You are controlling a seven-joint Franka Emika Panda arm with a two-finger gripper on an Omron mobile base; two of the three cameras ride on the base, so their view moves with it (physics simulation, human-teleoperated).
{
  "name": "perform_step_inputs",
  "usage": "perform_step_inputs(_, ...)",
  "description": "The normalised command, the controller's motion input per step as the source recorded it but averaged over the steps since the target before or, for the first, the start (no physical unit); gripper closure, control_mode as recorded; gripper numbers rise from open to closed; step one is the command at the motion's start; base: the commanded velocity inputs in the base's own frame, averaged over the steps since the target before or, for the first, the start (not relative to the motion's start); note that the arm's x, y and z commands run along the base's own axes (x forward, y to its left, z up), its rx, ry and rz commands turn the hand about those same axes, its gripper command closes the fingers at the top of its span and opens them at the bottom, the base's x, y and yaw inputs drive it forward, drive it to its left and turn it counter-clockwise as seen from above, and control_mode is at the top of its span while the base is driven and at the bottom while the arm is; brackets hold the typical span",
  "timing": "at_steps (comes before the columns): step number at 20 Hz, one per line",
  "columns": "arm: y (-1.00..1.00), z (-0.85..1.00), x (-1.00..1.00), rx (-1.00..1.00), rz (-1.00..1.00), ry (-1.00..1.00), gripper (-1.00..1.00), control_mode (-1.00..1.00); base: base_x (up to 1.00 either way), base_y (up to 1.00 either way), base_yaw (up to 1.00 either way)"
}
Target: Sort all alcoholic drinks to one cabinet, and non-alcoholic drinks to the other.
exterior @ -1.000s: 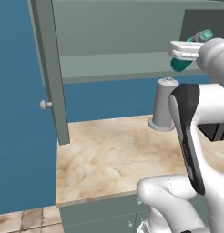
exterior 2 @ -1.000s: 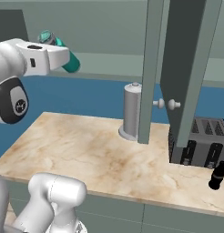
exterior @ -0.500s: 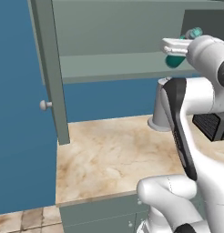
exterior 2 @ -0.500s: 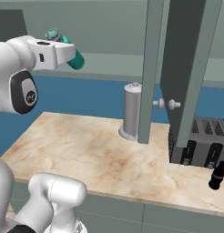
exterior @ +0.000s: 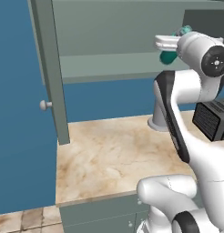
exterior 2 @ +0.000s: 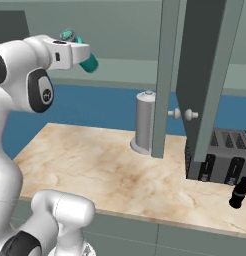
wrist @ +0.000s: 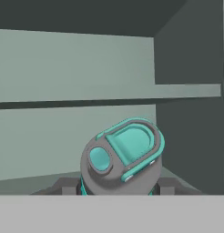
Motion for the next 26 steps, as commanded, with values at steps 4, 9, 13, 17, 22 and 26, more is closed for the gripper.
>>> perform_step_inputs(4,0.00,0.00,0.43,0.00,0.00,0.07,1.00,-1.00,0.00,0.00,0.00)
perform_step_inputs(9,0.00,-0.09,0.38,0.00,0.00,0.06,1.00,-1.00,0.00,0.00,0.00)
perform_step_inputs(13,0.00,-0.15,0.34,0.00,0.00,0.03,1.00,-1.00,0.00,0.00,0.00)
perform_step_inputs(17,0.00,-0.21,0.34,0.00,0.00,0.01,1.00,-1.00,0.00,0.00,0.00)
perform_step_inputs(22,0.00,-0.23,0.32,0.00,0.00,0.00,1.00,-1.00,0.00,0.00,0.00)
perform_step_inputs(26,0.00,-0.24,0.32,0.00,0.00,0.00,1.00,-1.00,0.00,0.00,0.00)
